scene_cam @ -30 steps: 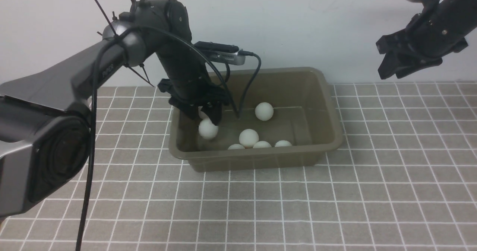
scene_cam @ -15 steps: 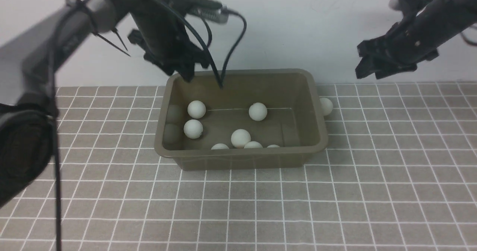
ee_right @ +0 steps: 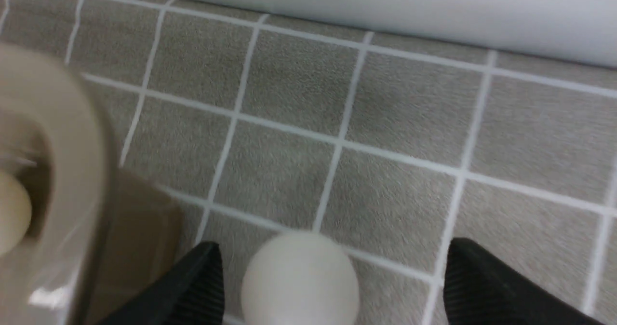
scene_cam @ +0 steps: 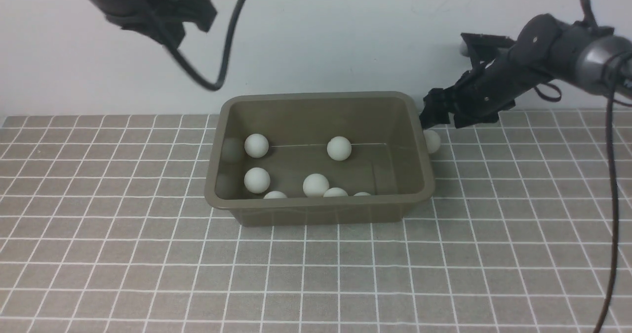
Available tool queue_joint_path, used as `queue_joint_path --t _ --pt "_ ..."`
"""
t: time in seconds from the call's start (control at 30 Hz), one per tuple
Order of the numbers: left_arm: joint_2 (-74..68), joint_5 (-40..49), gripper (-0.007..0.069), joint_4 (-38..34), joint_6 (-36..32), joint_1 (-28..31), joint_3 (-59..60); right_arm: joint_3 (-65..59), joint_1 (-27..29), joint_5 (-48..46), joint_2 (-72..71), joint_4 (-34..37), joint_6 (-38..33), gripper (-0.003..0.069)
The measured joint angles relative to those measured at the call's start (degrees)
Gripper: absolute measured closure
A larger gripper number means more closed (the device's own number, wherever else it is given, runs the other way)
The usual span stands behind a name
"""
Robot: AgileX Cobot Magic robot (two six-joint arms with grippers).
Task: Put the table tennis balls into the box on the grey coffee tablecloth.
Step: 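Reach for and grasp a ping pong ball on the table, then release the ping pong ball into the bin and lift the gripper away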
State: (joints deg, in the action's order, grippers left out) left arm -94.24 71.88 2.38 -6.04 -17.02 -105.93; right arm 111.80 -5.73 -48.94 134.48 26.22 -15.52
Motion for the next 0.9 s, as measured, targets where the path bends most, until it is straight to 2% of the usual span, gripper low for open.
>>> queue_joint_path --t 0.2,0.23,0.33,0.47,0.67,0.73,0.9 --pt "7.5 0.1 0.0629 2.5 2.3 0.0 5.1 1.6 0.0 -0.8 4.1 2.9 -0.2 0.013" --pt "9.0 0.1 0.0629 2.7 2.8 0.0 5.5 1.7 0.0 -1.1 4.2 2.7 -0.2 0.0161" --pt "11.7 0.2 0.0629 2.9 3.4 0.0 5.7 1.9 0.0 -2.1 4.2 1.5 0.4 0.0319" --pt "15.8 0.2 0.0629 2.9 4.1 0.0 5.7 1.5 0.4 -8.8 -0.2 -2.5 4.2 0.03" --pt "20.3 0.6 0.0629 2.9 4.3 0.0 5.7 1.8 -0.2 -16.5 -11.3 0.5 6.4 0.03" --pt "22.0 1.1 0.0629 2.9 4.5 0.0 5.8 2.1 -2.7 -18.9 -14.0 2.5 6.8 0.03" --pt "25.2 1.2 0.0629 2.1 4.5 0.0 8.2 2.1 -8.8 -19.2 -13.4 2.1 5.9 0.03"
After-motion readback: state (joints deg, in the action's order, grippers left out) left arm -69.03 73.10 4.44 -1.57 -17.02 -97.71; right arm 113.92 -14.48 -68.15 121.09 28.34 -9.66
